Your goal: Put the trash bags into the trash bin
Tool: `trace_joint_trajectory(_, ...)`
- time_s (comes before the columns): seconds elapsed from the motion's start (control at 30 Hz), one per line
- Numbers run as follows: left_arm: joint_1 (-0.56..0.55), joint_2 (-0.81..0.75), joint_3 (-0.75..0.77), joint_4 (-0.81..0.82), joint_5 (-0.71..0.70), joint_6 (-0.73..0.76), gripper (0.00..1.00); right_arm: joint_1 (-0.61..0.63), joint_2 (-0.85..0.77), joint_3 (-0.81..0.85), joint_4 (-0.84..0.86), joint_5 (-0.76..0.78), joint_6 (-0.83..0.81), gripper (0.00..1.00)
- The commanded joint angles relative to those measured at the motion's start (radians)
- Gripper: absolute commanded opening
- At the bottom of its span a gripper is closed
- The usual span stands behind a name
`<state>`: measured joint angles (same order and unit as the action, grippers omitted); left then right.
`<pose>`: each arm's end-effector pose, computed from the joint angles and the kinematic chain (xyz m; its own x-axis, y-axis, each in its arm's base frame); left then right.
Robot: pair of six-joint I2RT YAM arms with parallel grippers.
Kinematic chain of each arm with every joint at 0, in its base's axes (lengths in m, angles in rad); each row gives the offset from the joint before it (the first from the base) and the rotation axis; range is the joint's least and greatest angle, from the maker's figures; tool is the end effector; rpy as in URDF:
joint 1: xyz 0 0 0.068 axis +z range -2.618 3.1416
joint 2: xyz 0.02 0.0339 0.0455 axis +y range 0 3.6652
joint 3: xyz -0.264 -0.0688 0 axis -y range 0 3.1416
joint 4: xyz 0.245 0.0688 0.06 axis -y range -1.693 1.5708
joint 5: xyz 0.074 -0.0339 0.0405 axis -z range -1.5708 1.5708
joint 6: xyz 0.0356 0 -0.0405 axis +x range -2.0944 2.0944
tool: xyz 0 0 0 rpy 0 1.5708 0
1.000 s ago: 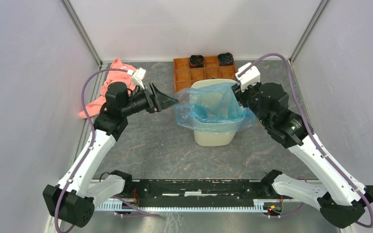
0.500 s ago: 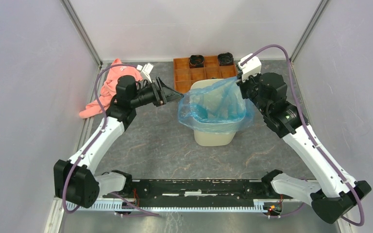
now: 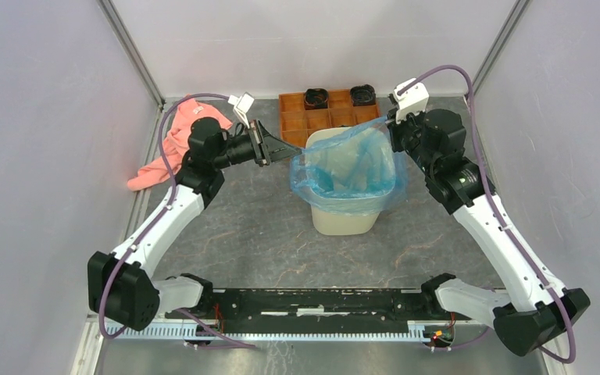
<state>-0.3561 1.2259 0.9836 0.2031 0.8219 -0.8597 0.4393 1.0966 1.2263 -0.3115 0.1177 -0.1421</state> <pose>0.2544 -0.1225 0.3576 -0.7235 -0.2812 -0.6304 0.5748 0.2603 -0.7758 0.2210 0.0992 0.4198 -0.1170 -0.2104 -0.9706 -0.3378 0.9275 -0.1603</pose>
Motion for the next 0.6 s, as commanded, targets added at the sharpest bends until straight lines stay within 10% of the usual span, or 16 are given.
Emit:
trace_joint_trajectory(0.0, -0.006, 0.023, 0.072, 0.019, 0.009, -0.01, 0.23, -0.025, 0.017, 0.024, 0.043, -0.068, 0.033, 0.19)
trace_joint_trajectory(0.1, -0.008, 0.022, 0.07, 0.014, -0.021, 0.003, 0.03, -0.04, 0.017, 0.016, 0.053, -0.078, 0.038, 0.19)
trace_joint_trajectory(0.57, -0.009, 0.185, 0.178, -0.165, -0.342, -0.074, 0.02, -0.181, 0.122, -0.024, 0.111, -0.186, 0.063, 0.2)
